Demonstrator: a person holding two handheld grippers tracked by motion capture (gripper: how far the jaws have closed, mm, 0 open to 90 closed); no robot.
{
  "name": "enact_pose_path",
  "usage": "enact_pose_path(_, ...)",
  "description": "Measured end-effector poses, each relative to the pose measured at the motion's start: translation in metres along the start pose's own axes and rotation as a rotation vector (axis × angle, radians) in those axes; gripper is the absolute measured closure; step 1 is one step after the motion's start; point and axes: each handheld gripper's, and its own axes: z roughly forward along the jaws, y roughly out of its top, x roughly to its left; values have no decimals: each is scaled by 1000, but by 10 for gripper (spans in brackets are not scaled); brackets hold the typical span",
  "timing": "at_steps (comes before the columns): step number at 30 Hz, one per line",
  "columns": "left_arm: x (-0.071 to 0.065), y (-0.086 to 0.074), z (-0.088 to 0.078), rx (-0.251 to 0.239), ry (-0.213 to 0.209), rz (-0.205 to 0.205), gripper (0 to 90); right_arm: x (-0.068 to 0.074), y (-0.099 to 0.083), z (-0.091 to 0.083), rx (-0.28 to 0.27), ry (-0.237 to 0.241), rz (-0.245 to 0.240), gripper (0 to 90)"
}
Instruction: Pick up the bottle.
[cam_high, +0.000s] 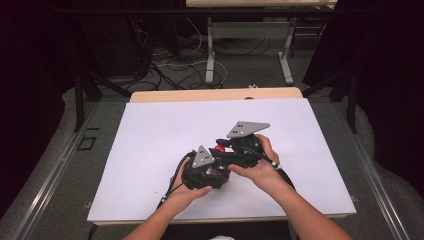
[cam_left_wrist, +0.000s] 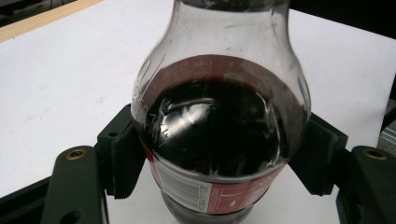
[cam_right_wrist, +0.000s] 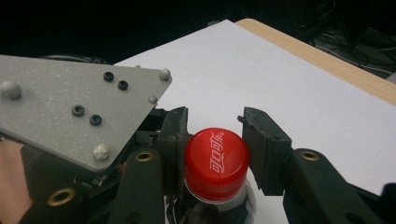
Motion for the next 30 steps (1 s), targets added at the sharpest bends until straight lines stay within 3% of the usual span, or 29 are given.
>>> enact_pose_path(4, -1, 0, 0, -19, -5, 0, 297, -9, 3, -1, 14, 91, -60, 614)
enact_pose_path(10, -4, 0, 1, -17, -15, 16, 297, -27, 5, -2, 41, 275, -143, 615)
enact_pose_path(12, -4, 0, 0, -4, -30, 7, 298, -30, 5, -2, 48, 298, -157, 614)
enact_pose_path(18, -3, 1, -1, -13, -6, 6, 298, -25, 5, -2, 28, 242, -132, 607)
enact_pose_path(21, -1, 1, -1, -16, 4, -7, 298, -21, 5, -4, 10, 167, -121, 524)
enact_pose_path(30, 3, -1, -2, 1, 42, -39, 298, -7, 0, -11, -57, -4, 18, 508)
